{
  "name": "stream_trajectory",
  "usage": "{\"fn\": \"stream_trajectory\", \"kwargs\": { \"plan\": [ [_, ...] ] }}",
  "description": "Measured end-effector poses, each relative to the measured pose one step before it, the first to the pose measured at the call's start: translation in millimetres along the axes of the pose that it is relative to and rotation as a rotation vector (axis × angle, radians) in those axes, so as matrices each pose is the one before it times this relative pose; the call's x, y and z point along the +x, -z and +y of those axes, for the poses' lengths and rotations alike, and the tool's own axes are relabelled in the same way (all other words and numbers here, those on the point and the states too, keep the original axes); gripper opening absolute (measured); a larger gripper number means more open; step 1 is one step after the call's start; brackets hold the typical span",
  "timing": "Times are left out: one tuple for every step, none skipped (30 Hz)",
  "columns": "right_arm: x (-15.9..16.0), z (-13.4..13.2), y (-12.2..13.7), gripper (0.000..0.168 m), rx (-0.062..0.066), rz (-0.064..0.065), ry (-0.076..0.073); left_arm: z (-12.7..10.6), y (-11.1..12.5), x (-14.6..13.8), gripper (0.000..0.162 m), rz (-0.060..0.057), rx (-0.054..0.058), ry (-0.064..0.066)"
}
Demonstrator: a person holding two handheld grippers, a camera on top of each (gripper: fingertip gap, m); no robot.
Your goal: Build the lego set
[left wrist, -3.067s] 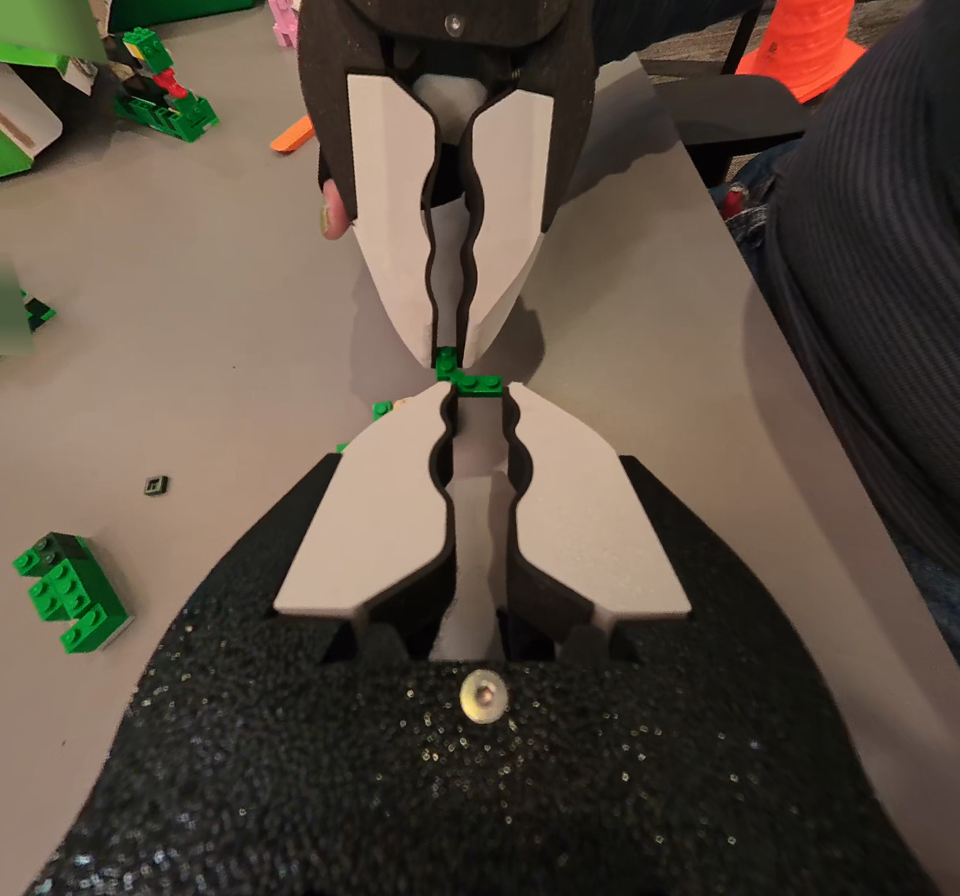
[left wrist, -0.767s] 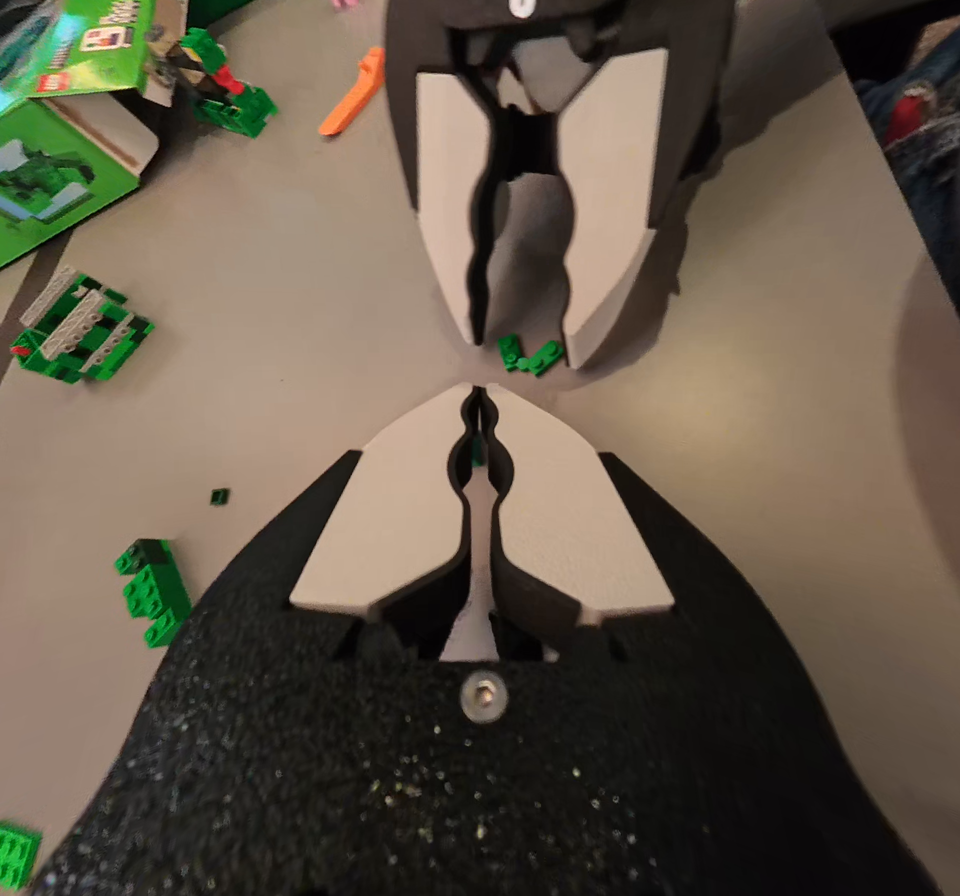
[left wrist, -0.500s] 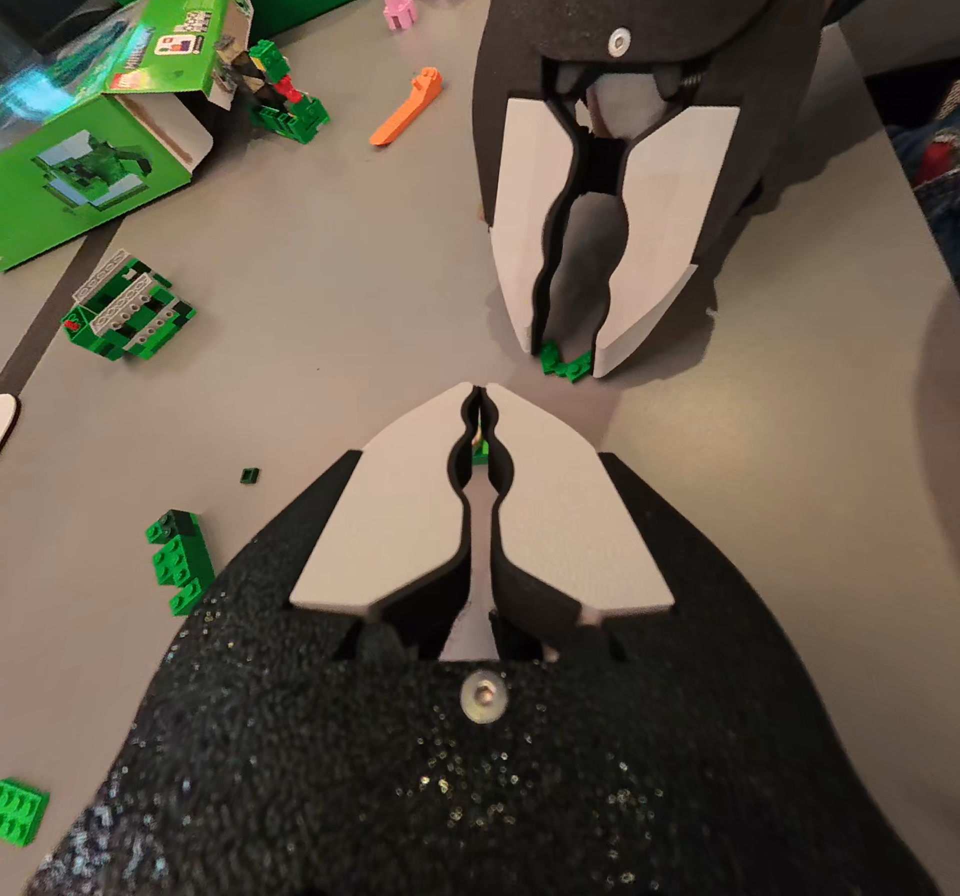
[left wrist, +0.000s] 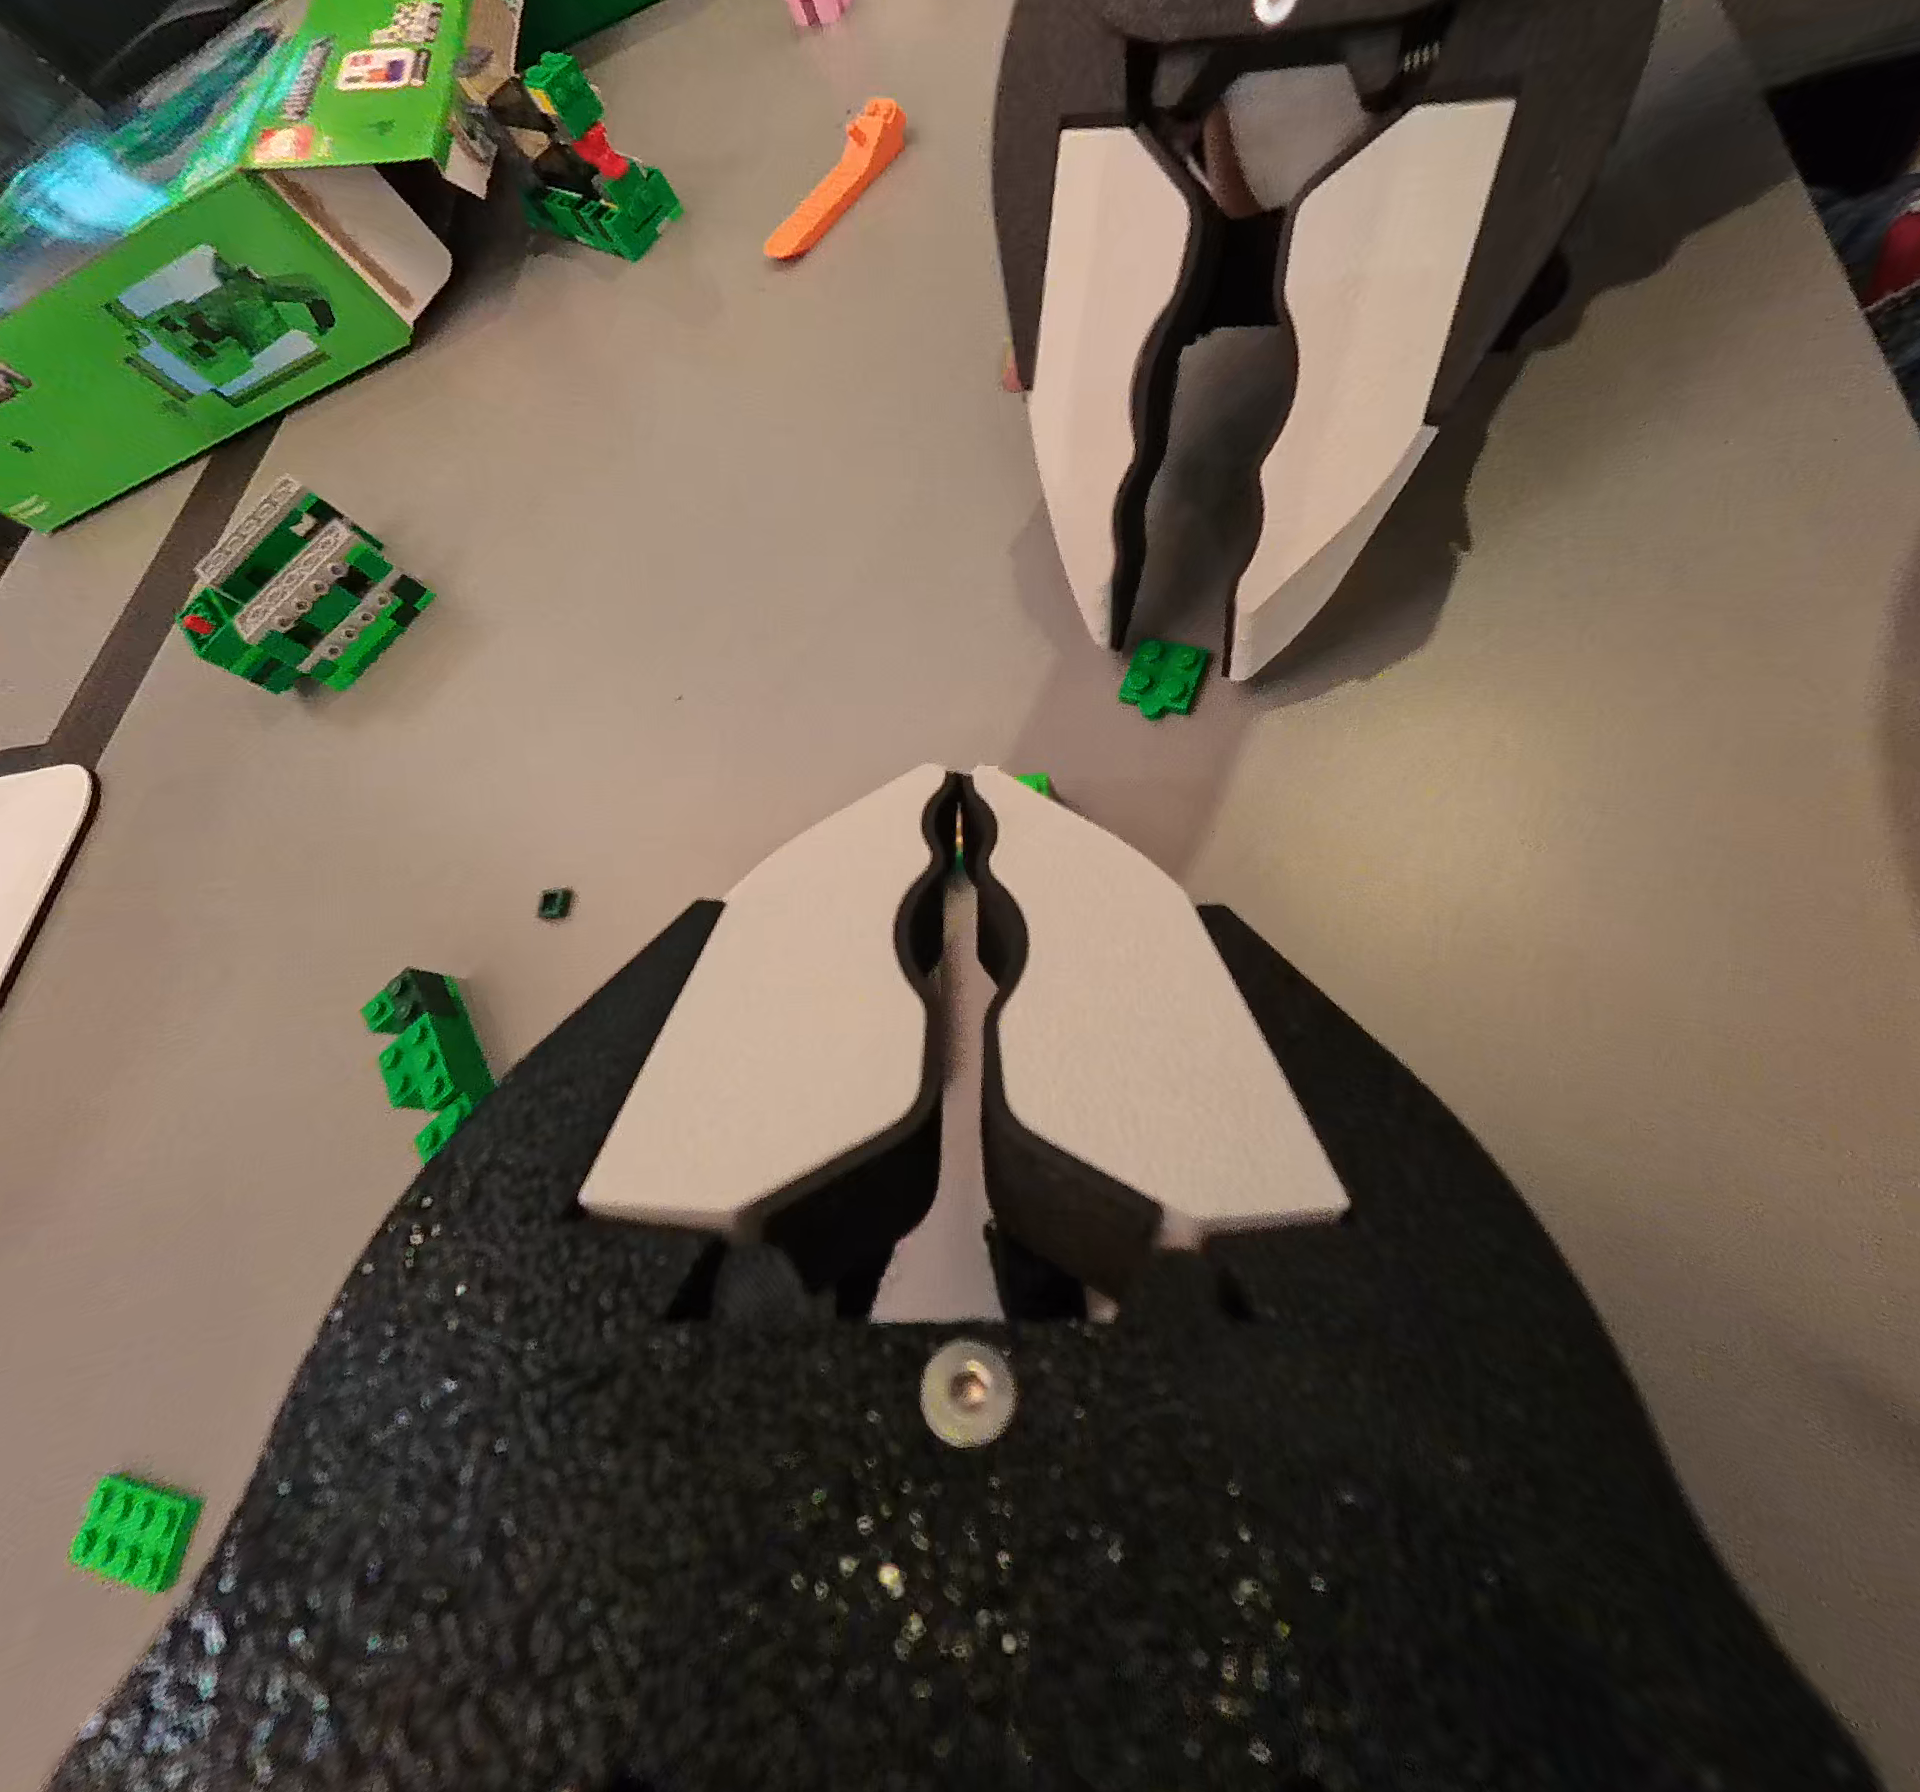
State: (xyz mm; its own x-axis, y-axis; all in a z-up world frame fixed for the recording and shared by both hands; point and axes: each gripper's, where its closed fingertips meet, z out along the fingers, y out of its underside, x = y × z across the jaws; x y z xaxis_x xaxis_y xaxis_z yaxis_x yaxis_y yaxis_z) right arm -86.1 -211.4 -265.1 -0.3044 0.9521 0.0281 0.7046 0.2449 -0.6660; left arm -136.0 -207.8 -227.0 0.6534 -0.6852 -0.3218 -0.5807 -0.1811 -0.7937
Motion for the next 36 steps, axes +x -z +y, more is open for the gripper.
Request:
{"fn": "stream_trajectory", "kwargs": {
  "plan": [
    [0.08,1.39,-0.72,0.023,-0.0084,0.0012,0.0052,0.25,2.44,-2.09,0.007,0.0003,0.006,0.0113],
    [0.35,0.07,-0.18,0.02,-0.0002,0.0039,0.0064,0.51,1.91,-1.76,0.015,0.0033,0.0044,0.0161],
    [0.58,0.45,-0.04,0.015,-0.0046,0.0041,0.0066,1.15,1.02,-0.38,0.022,0.0136,0.0004,0.0204],
    [0.16,0.02,0.13,0.015,-0.0042,-0.0021,0.0094,2.13,0.24,-0.17,0.03,0.0137,-0.0067,0.0233],
    [0.87,-0.27,0.33,0.015,-0.0027,0.0018,0.0112,2.85,-0.62,0.0,0.037,0.0149,-0.0118,0.0231],
    [1.81,-1.45,0.91,0.015,0.0061,0.0085,0.015,3.38,-1.32,-0.38,0.045,0.0095,-0.0162,0.0222],
    [2.15,-2.84,1.33,0.015,0.0129,0.0091,0.017,3.53,-1.87,-0.06,0.052,0.0086,-0.0191,0.0162],
    [1.12,-4.07,1.49,0.015,0.0193,0.0005,0.0192,3.49,-2.18,0.24,0.06,0.007,-0.0191,0.0104],
    [0.45,-5.57,1.42,0.015,0.0267,-0.0027,0.0234,3.07,-2.55,0.34,0.063,0.0044,-0.0187,0.0051],
    [0.77,-5.84,0.97,0.015,0.0265,-0.0004,0.0273,2.43,-2.55,0.65,0.064,0.0041,-0.0167,-0.0018],
    [-0.18,-5.41,0.39,0.015,0.0218,-0.0069,0.0329,2.02,-2.42,1.06,0.064,0.0054,-0.0154,-0.0045],
    [-0.63,-4.21,-0.58,0.015,0.0136,-0.0103,0.0358,1.91,-2.47,0.32,0.063,0.0038,-0.0154,-0.0047],
    [0.81,-2.3,-1.44,0.015,-0.0011,-0.0017,0.0313,1.95,-2.35,0.06,0.061,0.005,-0.0159,-0.0034],
    [-0.55,-0.85,-2.12,0.015,-0.0076,-0.0135,0.0313,2.05,-2.22,-0.21,0.06,0.0081,-0.0156,0.0003],
    [-0.45,-0.54,-2.25,0.015,-0.0081,-0.013,0.029,1.34,-1.99,-0.14,0.059,0.0108,-0.0104,0.0075],
    [0.96,-0.32,-2.15,0.015,-0.0065,-0.0024,0.023,-0.18,-1.54,-0.08,0.058,0.0134,-0.0009,0.0125],
    [0.03,-0.49,-1.88,0.015,-0.0032,-0.009,0.0193,-0.86,-1.03,-0.17,0.057,0.0125,0.0027,0.01],
    [-0.71,-0.73,-1.45,0.015,0.0003,-0.0145,0.0144,-0.32,-1.13,-0.45,0.054,0.0065,-0.0017,0.0007],
    [0.11,-0.67,-1.08,0.015,0.0,-0.0075,0.0092,-0.41,-1.03,-0.14,0.053,0.0063,-0.0025,-0.0029],
    [0.08,-0.68,-0.65,0.015,0.0009,-0.0077,0.0069,-0.63,-0.81,0.44,0.053,0.0059,-0.0023,-0.0066],
    [-0.04,-0.64,-0.35,0.015,0.0013,-0.0079,0.0043,-0.62,-0.25,0.42,0.053,0.0023,-0.0027,-0.0119],
    [0.37,-0.63,0.09,0.015,0.0017,-0.004,0.0021,-0.14,0.22,0.11,0.053,-0.0022,-0.0041,-0.0113],
    [0.97,-0.37,0.33,0.015,0.0021,0.0009,0.0006,0.2,0.84,0.43,0.053,-0.0035,-0.0043,-0.0126],
    [0.58,-0.34,0.8,0.015,0.0031,0.0003,0.0005,0.52,1.31,-0.11,0.053,-0.0099,-0.0041,-0.0142],
    [0.13,-0.3,1.08,0.015,0.005,-0.0027,-0.0007,0.61,2.01,-0.95,0.053,-0.0144,-0.0021,-0.009],
    [-0.15,-0.15,1.18,0.015,0.0058,-0.0027,-0.0029,0.01,2.32,-1.11,0.052,-0.0109,0.0029,-0.0007],
    [0.12,0.04,1.14,0.015,0.0053,-0.0014,-0.0041,-0.7,2.3,-1.04,0.052,-0.0052,0.009,0.0046],
    [-0.06,0.52,0.94,0.015,0.0041,-0.0029,-0.0057,-1.19,1.74,-0.58,0.052,0.0004,0.0108,0.0043],
    [-0.08,0.54,0.63,0.015,0.0038,-0.0031,-0.0074,-0.69,1.1,-0.03,0.053,0.0053,0.0066,0.0043],
    [0.49,0.38,0.33,0.015,0.0044,0.0003,-0.0078,0.14,-0.11,0.94,0.054,0.0115,-0.0006,0.0061],
    [0.76,0.29,0.02,0.015,0.0033,0.0024,-0.0086,1.1,-0.96,0.64,0.055,0.0079,-0.0068,0.0071],
    [0.57,0.08,-0.14,0.015,0.0019,0.0007,-0.0095,1.48,-1.57,0.96,0.056,0.0057,-0.01,0.0013],
    [-0.07,-0.45,-0.48,0.015,0.0024,-0.0015,-0.0064,0.86,-1.74,0.51,0.056,-0.0015,-0.0083,-0.0059],
    [-0.28,-1.13,-0.58,0.015,0.0041,-0.0005,-0.0011,0.05,-1.06,0.03,0.057,-0.0081,-0.0034,-0.0119],
    [-0.61,-0.97,-0.61,0.015,0.0015,-0.0017,0.0025,0.0,-0.64,0.5,0.058,-0.0047,-0.0059,-0.0115],
    [-0.19,-0.48,-0.68,0.015,-0.0027,0.0005,0.0036,-0.3,0.09,0.03,0.058,-0.007,-0.0019,-0.0078]
  ]
}}
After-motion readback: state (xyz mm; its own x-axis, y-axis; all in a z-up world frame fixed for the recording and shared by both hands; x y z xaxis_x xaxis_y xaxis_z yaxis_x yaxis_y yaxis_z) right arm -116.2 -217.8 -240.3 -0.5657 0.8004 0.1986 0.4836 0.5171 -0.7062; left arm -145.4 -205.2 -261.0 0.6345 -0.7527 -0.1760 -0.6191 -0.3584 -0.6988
